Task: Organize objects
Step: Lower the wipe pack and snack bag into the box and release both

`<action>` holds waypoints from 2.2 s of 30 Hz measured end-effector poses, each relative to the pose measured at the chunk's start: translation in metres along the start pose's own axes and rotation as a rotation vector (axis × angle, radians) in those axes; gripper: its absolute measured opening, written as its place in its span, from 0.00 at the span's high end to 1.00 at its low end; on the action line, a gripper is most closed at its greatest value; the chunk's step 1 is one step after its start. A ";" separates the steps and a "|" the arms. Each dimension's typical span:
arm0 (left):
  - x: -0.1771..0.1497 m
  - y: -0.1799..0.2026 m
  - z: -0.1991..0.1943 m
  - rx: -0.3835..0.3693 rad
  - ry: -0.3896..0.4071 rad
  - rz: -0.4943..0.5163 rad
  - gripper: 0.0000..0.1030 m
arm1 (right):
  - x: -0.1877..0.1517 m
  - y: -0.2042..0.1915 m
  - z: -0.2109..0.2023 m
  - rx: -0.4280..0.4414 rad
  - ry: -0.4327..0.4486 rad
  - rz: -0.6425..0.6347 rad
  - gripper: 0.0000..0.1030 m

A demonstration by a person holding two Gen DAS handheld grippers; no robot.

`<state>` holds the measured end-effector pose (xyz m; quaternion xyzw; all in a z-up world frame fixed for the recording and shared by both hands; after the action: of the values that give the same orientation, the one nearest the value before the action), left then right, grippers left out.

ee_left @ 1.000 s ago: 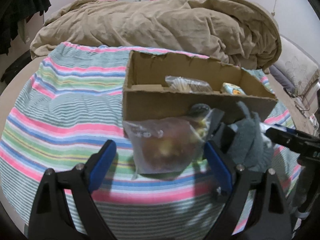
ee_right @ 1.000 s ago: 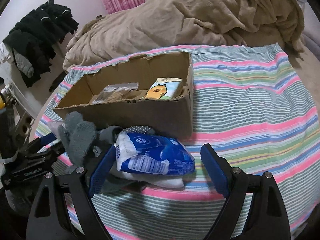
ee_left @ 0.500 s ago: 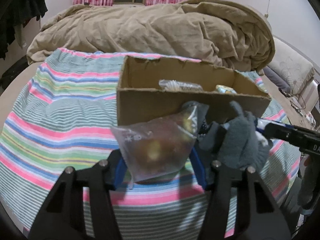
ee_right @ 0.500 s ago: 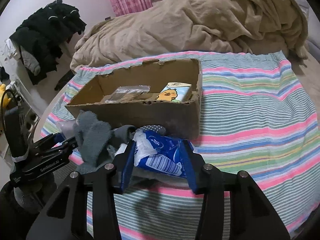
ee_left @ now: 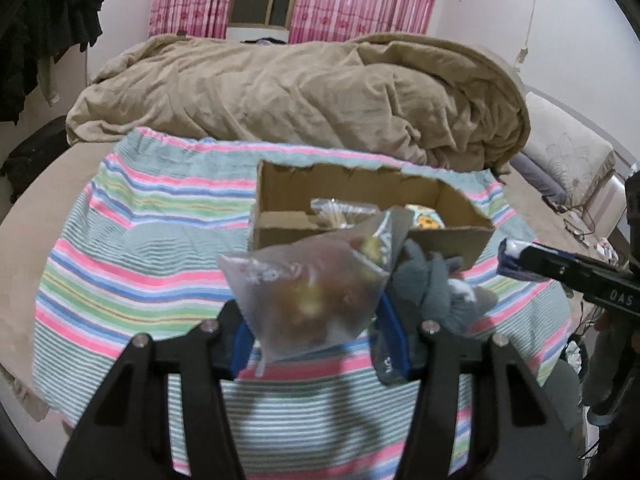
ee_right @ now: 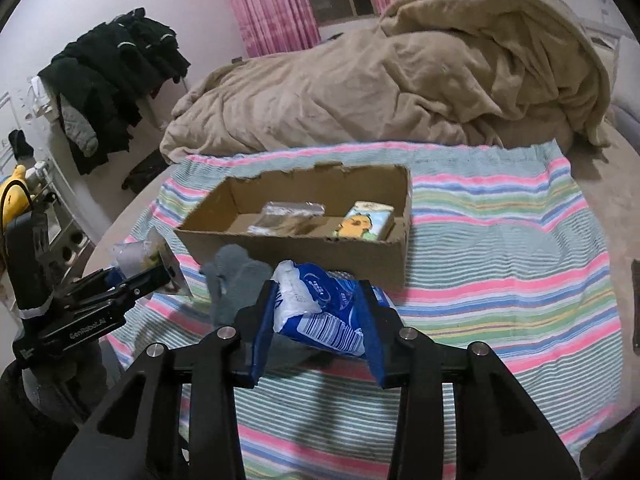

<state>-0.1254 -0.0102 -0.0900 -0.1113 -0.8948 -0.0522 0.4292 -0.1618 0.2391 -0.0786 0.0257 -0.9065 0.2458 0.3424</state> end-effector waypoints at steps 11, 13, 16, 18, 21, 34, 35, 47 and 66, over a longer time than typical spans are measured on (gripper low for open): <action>0.027 -0.004 -0.031 0.001 0.055 0.018 0.46 | 0.016 -0.018 -0.027 0.014 0.056 -0.031 0.60; 0.033 -0.005 -0.034 0.002 0.068 0.022 0.46 | 0.020 -0.020 -0.028 0.013 0.065 -0.037 0.60; 0.041 -0.006 -0.034 0.002 0.074 0.025 0.46 | 0.026 -0.022 -0.028 0.013 0.076 -0.044 0.60; 0.045 -0.007 -0.034 0.004 0.078 0.024 0.46 | 0.031 -0.023 -0.028 0.014 0.082 -0.047 0.60; 0.051 -0.010 -0.032 0.007 0.082 0.027 0.46 | 0.038 -0.025 -0.026 0.015 0.091 -0.052 0.60; 0.081 -0.023 0.003 0.012 0.084 0.031 0.46 | 0.063 -0.046 0.007 0.055 0.089 -0.077 0.60; 0.082 -0.024 0.006 0.013 0.082 0.032 0.46 | 0.063 -0.048 0.011 0.058 0.083 -0.081 0.60; 0.071 -0.027 0.059 0.008 -0.019 0.028 0.46 | 0.063 -0.041 0.064 0.053 0.015 -0.056 0.60; 0.034 -0.016 0.098 -0.029 -0.139 0.045 0.46 | 0.020 -0.026 0.125 -0.033 -0.062 -0.042 0.57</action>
<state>-0.2238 -0.0017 -0.1247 -0.1409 -0.9188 -0.0476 0.3657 -0.2476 0.1609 -0.1350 0.0466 -0.9198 0.2227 0.3196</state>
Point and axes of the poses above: each gripper's, at about its wrist camera, not at the fingertips, and z roughly the way its jaws point, y to its right, x to its top, the point moved 3 cm from there along z, roughly the way its jaws point, and after that the axes turned 15 degrees about z, right-handed, at the moved point
